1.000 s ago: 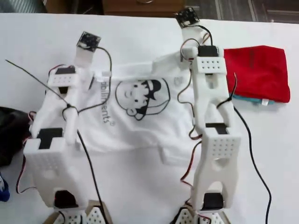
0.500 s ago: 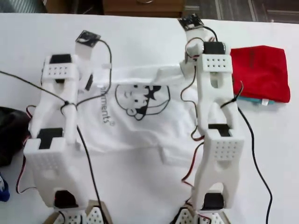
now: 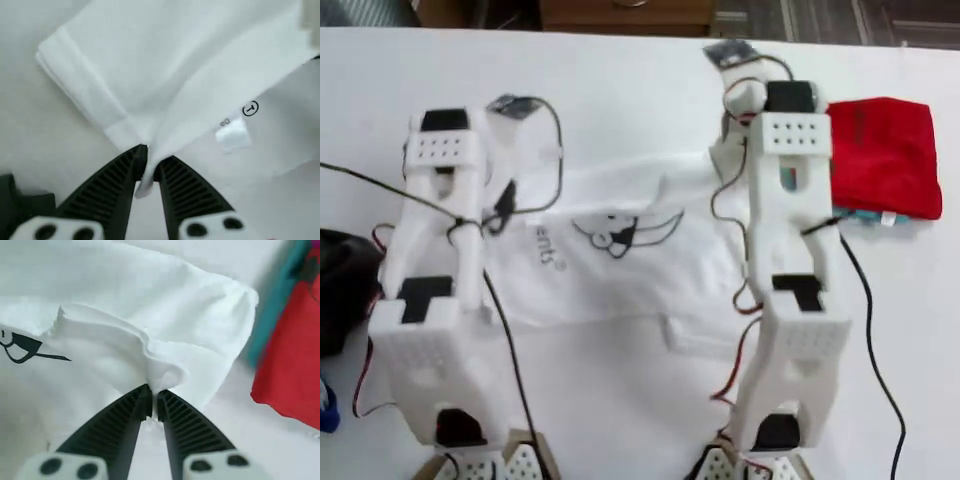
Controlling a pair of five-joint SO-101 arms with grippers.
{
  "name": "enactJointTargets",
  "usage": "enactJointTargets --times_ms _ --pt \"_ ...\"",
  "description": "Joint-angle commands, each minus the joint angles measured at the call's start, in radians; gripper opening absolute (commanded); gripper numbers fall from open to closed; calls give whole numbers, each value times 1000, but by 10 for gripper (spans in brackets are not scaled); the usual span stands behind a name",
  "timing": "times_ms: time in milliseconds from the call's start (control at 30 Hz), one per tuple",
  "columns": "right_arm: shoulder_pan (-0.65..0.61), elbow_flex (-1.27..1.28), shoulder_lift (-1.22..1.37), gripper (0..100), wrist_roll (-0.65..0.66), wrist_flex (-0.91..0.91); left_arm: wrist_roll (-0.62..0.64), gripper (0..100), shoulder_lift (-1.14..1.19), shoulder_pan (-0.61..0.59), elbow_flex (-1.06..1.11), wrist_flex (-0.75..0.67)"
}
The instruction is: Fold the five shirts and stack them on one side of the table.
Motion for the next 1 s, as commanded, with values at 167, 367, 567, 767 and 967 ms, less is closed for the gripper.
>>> enactJointTargets --times_ms 167,367,567,767,967 --pt "-53 367 -421 22 6 -36 -55 26 -548 2 602 -249" --pt "-45 850 -722 21 8 -248 -60 26 -755 -2 814 -278" --pt "-42 1185 -960 21 54 -344 -60 26 -764 0 894 -295" --pt "50 1275 -1079 20 87 -338 -77 26 -761 3 1029 -379" --pt "145 1424 -1092 20 160 -383 -121 26 -761 -2 1191 -539"
